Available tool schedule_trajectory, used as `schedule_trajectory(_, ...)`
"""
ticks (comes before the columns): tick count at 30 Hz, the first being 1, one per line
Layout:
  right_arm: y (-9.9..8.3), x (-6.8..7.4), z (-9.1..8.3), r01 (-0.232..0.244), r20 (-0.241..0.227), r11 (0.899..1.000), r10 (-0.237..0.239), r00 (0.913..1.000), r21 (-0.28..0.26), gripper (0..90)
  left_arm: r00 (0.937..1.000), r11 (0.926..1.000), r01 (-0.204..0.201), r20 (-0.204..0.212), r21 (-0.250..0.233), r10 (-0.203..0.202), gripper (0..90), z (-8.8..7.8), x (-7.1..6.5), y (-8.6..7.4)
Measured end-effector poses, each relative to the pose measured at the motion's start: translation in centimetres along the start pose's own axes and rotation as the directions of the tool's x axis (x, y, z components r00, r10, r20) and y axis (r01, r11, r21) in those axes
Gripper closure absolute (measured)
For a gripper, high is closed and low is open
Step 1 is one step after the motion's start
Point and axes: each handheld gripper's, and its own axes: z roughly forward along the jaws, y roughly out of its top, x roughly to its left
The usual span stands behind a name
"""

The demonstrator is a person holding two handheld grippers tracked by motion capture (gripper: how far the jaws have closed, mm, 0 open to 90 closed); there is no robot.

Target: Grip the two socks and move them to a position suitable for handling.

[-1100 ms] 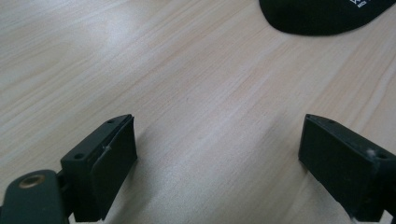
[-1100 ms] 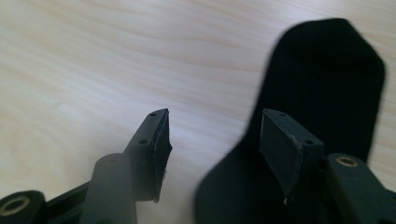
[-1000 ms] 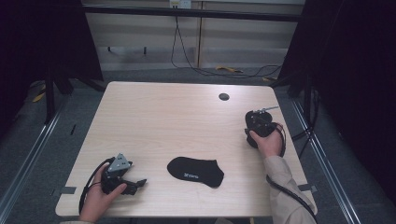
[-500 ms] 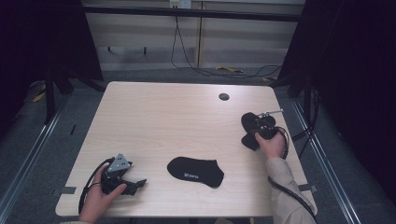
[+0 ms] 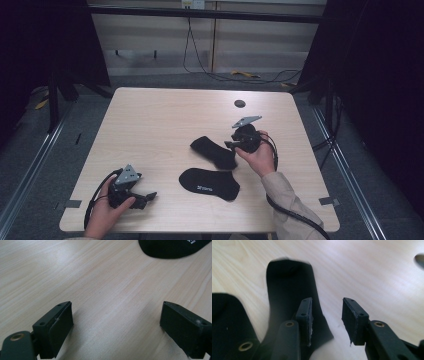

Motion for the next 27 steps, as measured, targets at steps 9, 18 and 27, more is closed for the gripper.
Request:
schedule_trajectory(9, -2.9, 0.1, 0.0, -0.046, -0.058, 0.999, 0.047, 0.9972, 0.015, 50.8, 1.0, 1.0, 0.004, -0.002, -0.002, -0.004, 11.0, 0.0, 0.0, 0.0)
schedule_trajectory(18, -4.1, 0.9, 2.1, 0.041, -0.019, 0.992, -0.039, 0.9991, 0.121, 49.4, 1.0, 1.0, 0.003, -0.003, -0.001, -0.003, 11.0, 0.0, 0.0, 0.0)
schedule_trajectory(27, -3.7, -2.0, 2.4, -0.015, 0.05, 0.989, 0.008, 0.9987, 0.146, 47.3, 1.0, 1.0, 0.0, -0.004, -0.001, 0.0, 11.0, 0.0, 0.0, 0.0)
